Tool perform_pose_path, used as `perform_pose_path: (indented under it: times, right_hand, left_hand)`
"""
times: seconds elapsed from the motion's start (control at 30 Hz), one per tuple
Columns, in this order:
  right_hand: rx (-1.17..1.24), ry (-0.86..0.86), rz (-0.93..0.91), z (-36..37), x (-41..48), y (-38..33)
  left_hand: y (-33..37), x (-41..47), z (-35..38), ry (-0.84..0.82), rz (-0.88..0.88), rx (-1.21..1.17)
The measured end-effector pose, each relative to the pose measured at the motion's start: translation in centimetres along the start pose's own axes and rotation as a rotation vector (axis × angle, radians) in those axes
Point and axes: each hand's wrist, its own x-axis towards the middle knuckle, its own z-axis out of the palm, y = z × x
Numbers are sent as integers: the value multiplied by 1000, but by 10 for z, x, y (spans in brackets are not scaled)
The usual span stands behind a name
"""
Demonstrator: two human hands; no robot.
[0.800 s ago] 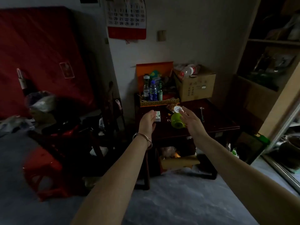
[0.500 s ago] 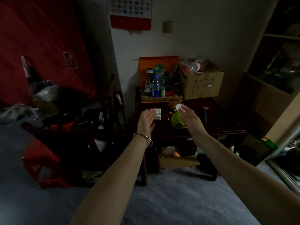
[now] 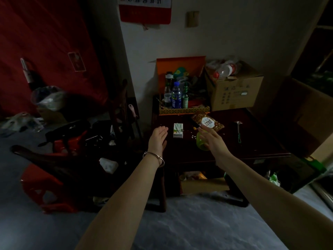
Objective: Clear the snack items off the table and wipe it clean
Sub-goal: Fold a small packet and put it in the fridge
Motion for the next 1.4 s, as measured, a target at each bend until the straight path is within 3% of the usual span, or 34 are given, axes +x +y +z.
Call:
perform_pose_path:
  times: [0.23,0.67,0.93,1.4]
  right_hand:
    - [-24,55,26,7,54,0]
    - [28,-11,56,-5,165,20]
    - [-23,-176,150,-27,260,14]
    - [-334,-499,90,-32,368,49]
  left_hand:
    - [-6,62,-1,22,11,87]
    - [-32,162,11,127,-96,57]
    - [-48,233,38,284,-151,10]
    - [-101,268,51,536,-174,-17]
